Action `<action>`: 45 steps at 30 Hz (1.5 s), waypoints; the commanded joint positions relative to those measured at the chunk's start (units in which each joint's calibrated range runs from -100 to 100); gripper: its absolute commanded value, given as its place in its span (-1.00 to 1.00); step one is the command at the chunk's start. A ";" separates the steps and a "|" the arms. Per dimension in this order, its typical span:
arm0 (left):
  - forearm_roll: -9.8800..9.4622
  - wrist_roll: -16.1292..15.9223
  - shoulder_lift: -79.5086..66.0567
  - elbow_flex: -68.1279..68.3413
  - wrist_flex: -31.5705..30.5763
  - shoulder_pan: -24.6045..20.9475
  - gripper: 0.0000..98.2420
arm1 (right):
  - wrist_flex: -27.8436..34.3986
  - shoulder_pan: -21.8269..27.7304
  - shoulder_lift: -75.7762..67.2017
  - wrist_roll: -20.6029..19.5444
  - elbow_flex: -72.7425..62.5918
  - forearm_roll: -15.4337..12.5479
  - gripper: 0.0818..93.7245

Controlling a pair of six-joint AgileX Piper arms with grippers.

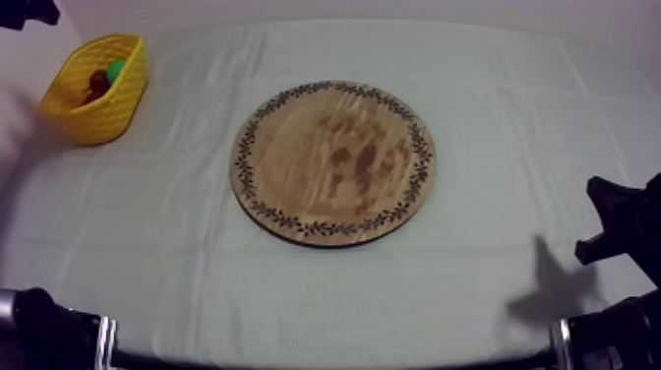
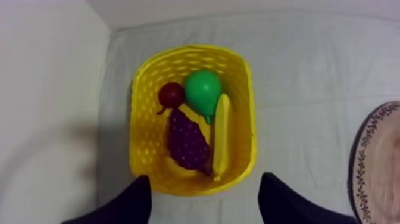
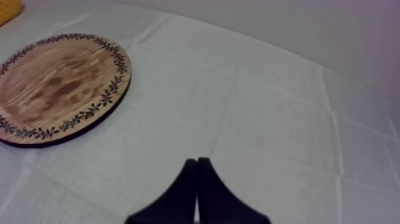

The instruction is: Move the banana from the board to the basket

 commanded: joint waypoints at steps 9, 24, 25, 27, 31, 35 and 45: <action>0.75 4.02 -28.42 20.03 -8.13 2.82 -0.37 | 0.02 0.01 0.03 0.00 -0.03 0.00 -1.00; 2.88 5.31 -59.89 57.30 -32.49 5.30 -0.99 | 0.02 0.01 0.03 0.00 -0.03 0.00 -1.00; 3.01 5.62 -61.85 60.35 -34.32 5.39 -1.00 | 0.02 0.01 0.03 0.00 -0.03 0.00 -1.00; 3.16 6.52 -65.46 65.98 -37.52 5.52 -1.00 | 0.02 0.01 0.03 0.00 -0.03 0.00 -1.00; 3.13 7.51 -71.83 75.80 -43.21 6.63 -1.00 | 0.02 0.01 0.03 -0.02 -0.03 0.00 -1.00; 3.16 7.66 -76.75 83.31 -47.51 7.89 -1.00 | 0.02 0.01 0.03 0.00 -0.03 0.00 -1.00; 3.58 7.91 -88.18 95.79 -50.26 9.05 -1.00 | 0.02 0.01 0.03 0.00 -0.03 0.00 -1.00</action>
